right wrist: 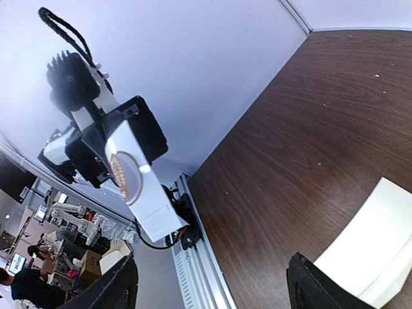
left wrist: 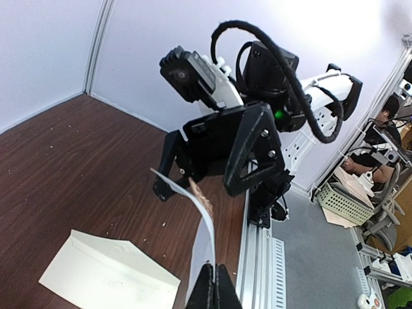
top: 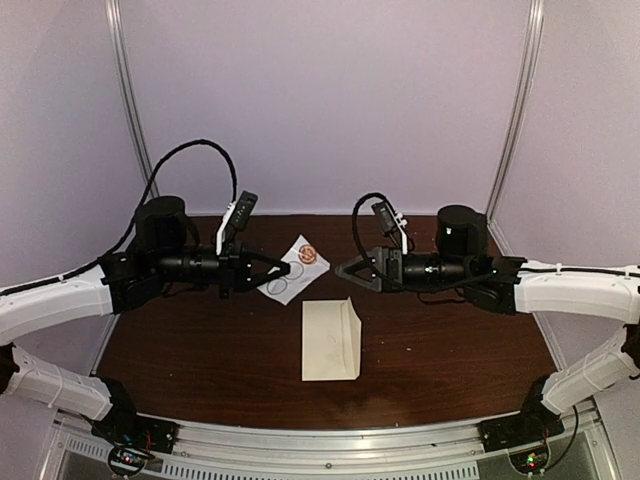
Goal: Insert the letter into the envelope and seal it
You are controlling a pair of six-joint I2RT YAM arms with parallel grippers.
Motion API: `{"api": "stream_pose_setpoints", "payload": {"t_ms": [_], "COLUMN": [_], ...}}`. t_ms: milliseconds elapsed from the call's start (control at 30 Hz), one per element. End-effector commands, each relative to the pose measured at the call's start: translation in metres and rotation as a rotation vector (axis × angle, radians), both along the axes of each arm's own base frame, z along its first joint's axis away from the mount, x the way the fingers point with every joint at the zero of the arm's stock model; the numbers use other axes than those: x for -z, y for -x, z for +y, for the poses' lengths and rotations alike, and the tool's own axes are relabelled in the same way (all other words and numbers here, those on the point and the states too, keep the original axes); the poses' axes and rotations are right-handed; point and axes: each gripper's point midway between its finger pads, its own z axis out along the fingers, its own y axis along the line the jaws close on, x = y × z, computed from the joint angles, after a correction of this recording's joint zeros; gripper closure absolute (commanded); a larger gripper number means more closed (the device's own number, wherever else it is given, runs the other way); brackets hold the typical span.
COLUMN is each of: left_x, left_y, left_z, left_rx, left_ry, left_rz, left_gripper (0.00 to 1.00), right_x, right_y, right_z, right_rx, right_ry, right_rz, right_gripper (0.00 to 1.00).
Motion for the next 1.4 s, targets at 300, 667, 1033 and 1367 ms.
{"api": "stream_pose_setpoints", "payload": {"t_ms": [300, 667, 1033, 1367], "left_x": [-0.015, -0.004, -0.003, -0.003], "left_y": [0.015, 0.026, 0.03, 0.031], "left_z": [-0.016, -0.023, -0.028, -0.028], "left_rx": [0.115, 0.185, 0.214, 0.211], "left_ry": [0.038, -0.008, -0.015, -0.019], "left_rz": [-0.043, -0.014, -0.007, -0.004], "left_gripper": [1.0, 1.0, 1.0, 1.0], "right_x": [-0.069, -0.071, -0.054, -0.051], "right_y": [-0.008, 0.028, 0.033, 0.035], "right_z": [-0.009, 0.009, 0.016, 0.018], "right_rx": [0.115, -0.154, -0.211, -0.23], "right_ry": [-0.007, -0.013, 0.005, 0.005], "right_rz": [-0.234, -0.228, -0.177, -0.166], "right_gripper": [0.35, 0.52, 0.65, 0.72]}}
